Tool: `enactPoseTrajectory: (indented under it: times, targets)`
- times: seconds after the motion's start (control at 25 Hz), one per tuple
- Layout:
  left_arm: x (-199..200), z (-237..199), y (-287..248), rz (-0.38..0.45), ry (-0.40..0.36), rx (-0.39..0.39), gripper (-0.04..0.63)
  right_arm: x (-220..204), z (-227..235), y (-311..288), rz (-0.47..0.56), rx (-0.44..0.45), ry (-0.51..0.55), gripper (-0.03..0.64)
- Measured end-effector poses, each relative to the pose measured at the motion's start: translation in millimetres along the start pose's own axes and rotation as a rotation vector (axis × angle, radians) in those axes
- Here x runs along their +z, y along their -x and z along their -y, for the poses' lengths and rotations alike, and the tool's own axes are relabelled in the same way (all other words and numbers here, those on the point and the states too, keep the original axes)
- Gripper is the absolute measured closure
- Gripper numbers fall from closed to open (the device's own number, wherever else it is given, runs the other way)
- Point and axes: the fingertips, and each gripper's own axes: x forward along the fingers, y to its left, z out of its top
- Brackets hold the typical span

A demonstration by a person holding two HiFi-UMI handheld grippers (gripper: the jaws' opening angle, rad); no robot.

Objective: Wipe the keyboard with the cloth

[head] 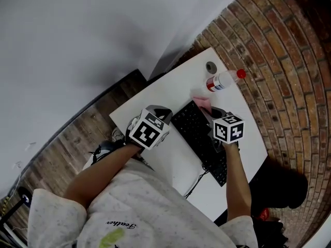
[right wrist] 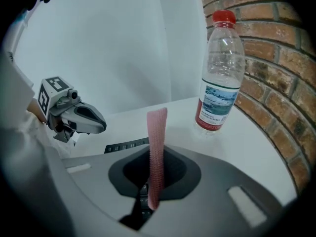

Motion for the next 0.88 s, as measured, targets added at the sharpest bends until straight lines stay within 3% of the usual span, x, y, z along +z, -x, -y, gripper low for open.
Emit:
enactPoseTrajectory:
  times: [0.4, 0.88]
  targets:
    - [4, -14, 3, 0.024, 0.009, 0.017, 0.598, 25, -9, -24, -0.031, 0.024, 0.076, 0.594]
    - [3, -19, 8, 0.044, 0.030, 0.036, 0.598, 41, -8, -35, -0.148, -0.049, 0.473, 0.594]
